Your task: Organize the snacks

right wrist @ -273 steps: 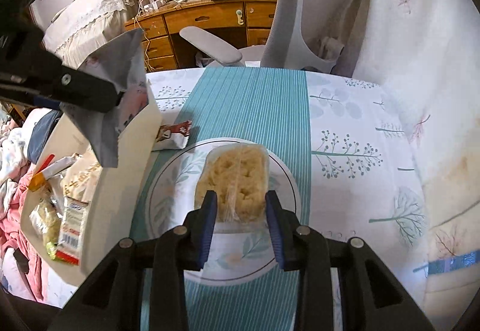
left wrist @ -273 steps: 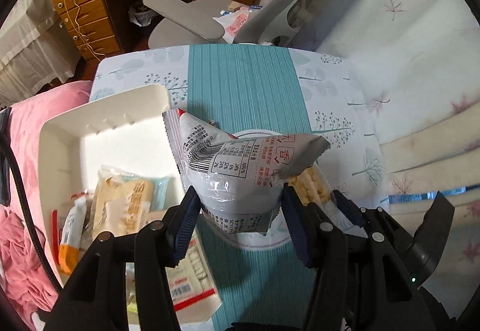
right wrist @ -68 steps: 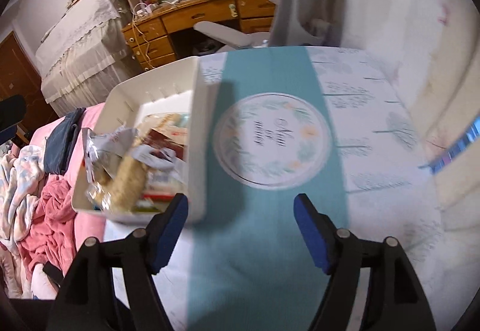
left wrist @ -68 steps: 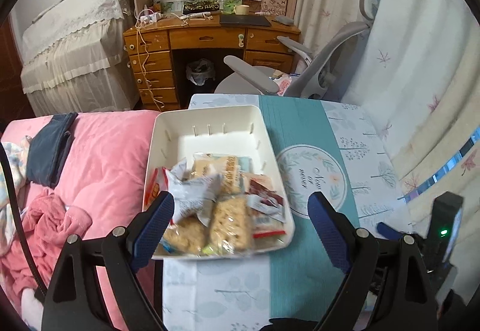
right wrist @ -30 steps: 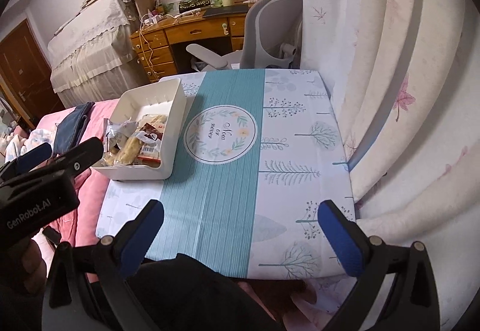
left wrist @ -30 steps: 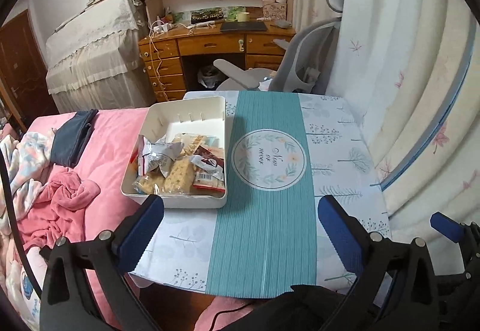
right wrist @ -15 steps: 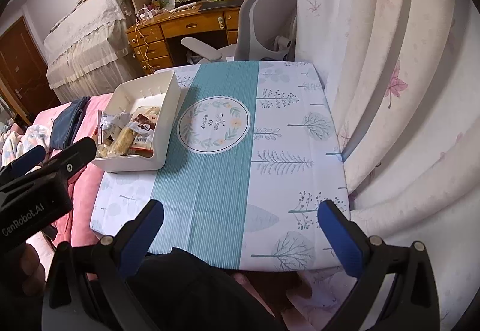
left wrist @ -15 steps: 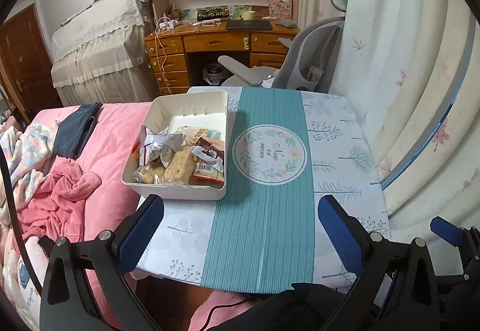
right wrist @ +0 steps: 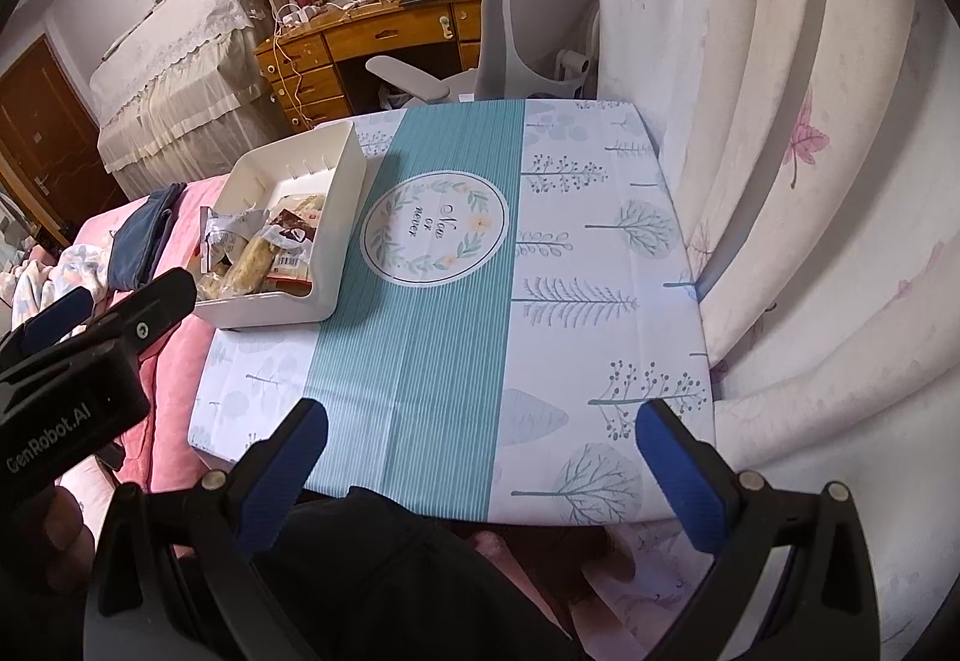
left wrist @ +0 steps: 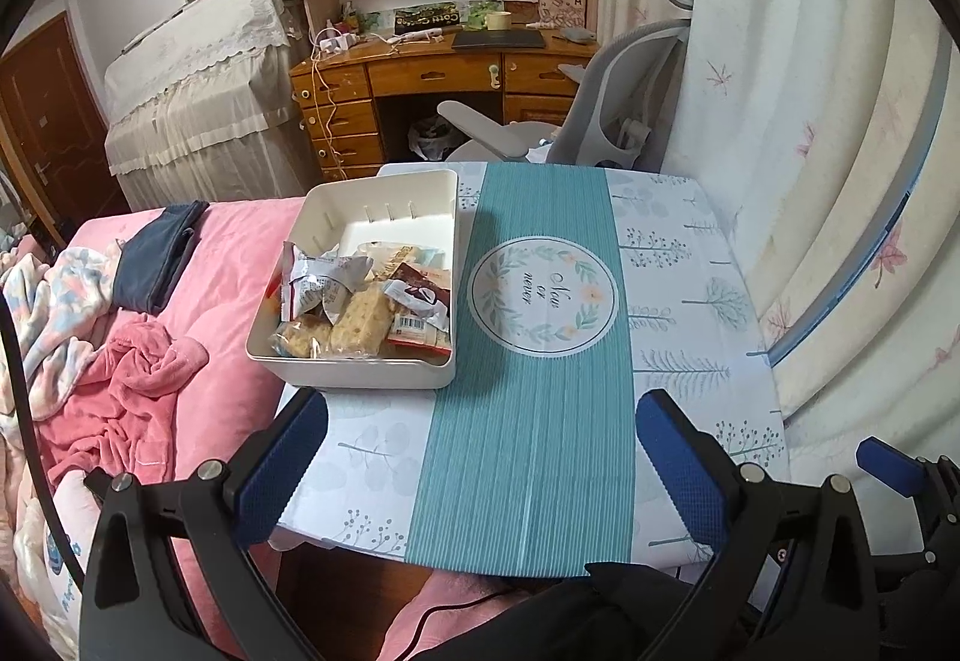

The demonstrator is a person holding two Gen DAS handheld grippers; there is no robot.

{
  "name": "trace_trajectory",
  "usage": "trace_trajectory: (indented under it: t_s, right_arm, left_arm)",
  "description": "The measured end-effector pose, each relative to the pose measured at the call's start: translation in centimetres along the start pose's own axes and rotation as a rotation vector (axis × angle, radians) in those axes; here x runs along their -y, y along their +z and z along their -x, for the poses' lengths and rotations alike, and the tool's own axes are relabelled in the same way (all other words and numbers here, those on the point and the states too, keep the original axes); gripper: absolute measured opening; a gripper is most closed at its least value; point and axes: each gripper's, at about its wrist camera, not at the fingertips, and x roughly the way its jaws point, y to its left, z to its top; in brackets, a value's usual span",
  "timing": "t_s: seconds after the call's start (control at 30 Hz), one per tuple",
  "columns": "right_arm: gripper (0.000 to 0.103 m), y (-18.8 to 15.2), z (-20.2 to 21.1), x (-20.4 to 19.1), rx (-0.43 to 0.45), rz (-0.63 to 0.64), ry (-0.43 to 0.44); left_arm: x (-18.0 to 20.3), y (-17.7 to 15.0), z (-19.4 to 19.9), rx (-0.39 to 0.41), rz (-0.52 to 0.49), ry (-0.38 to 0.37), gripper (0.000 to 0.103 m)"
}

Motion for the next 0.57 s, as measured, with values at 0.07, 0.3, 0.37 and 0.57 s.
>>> trace_trajectory:
  t_s: [0.07,0.3,0.37,0.57]
  right_arm:
    - [0.103,0.00,-0.02,0.01,0.000,0.000,0.000]
    - [0.103,-0.35,-0.20,0.16,-0.003,-0.003,0.001]
    - [0.103,-0.49,-0.28,0.24,-0.004,-0.004,0.002]
    - [0.103,-0.76,-0.41,0.32,-0.012,-0.003,0.007]
  left_arm:
    - [-0.03,-0.13,0.00,0.002,0.000,0.002,0.102]
    - [0.40,-0.01,-0.05,-0.006,-0.016,-0.001,0.102]
    - [0.51,0.07,-0.07,-0.008,-0.015,0.001,0.102]
    - [0.71,0.21,-0.10,-0.010,-0.018,0.003,0.102]
